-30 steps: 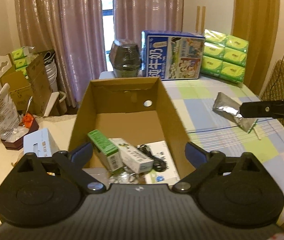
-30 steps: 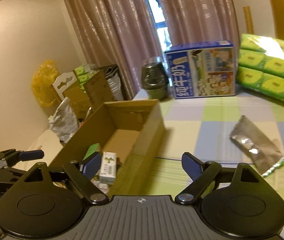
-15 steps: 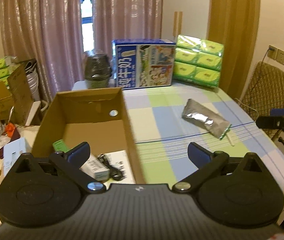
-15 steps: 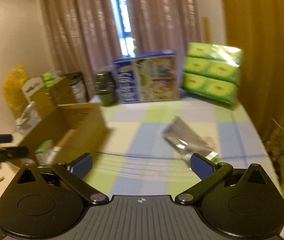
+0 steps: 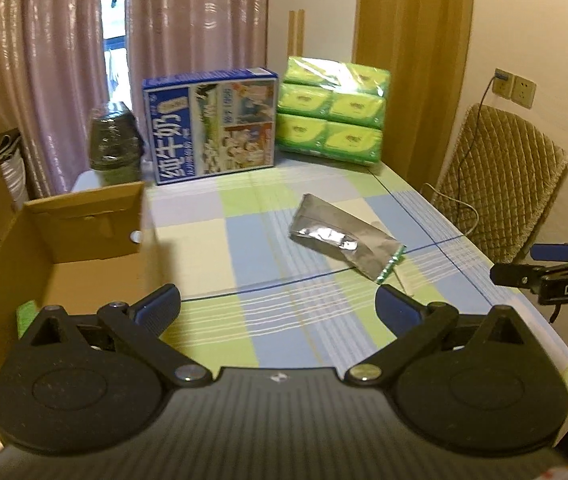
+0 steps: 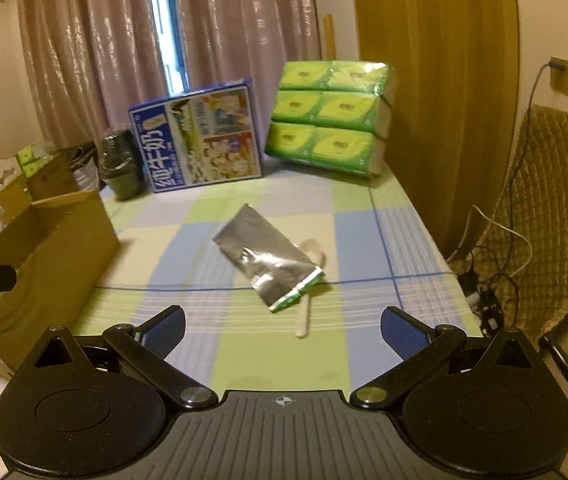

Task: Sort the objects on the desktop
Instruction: 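Move both open tools back over the table toward the foil bag and spoon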

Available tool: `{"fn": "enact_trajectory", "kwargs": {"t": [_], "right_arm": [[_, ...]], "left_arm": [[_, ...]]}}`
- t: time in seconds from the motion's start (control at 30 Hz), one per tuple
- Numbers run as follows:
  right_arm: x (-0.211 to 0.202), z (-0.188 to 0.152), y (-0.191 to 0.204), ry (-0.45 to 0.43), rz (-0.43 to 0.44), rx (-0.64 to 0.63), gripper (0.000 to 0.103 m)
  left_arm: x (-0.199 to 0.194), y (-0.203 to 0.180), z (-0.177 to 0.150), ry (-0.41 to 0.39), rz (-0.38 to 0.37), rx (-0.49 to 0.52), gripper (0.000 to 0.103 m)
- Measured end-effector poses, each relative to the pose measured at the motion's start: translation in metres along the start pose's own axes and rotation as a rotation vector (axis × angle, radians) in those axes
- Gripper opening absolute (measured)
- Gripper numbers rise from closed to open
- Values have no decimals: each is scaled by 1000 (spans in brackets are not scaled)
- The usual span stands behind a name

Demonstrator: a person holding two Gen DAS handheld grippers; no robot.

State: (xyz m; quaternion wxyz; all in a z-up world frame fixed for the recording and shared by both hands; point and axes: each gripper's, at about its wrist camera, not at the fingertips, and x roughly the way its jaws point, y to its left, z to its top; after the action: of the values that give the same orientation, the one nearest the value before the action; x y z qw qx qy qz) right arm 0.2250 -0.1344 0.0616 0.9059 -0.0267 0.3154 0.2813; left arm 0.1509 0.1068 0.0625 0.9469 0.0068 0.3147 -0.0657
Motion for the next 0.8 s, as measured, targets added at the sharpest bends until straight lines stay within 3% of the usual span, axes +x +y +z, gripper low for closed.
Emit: {"fn": "enact_trajectory", "kwargs": {"t": [0.3, 0.63, 0.7, 0.8], "right_arm": [[30, -13, -30, 41, -37, 20, 101], [83, -12, -30, 89, -38, -59, 101], [95, -10, -29, 90, -37, -68, 99], [116, -8, -29, 104, -27, -72, 88]], "left_arm": [[47, -23, -2, 49, -23, -2, 102], [108, -35, -6, 78, -5, -4, 102], [120, -37, -7, 77, -4, 3, 102], [139, -40, -9, 78, -10, -10, 102]]}}
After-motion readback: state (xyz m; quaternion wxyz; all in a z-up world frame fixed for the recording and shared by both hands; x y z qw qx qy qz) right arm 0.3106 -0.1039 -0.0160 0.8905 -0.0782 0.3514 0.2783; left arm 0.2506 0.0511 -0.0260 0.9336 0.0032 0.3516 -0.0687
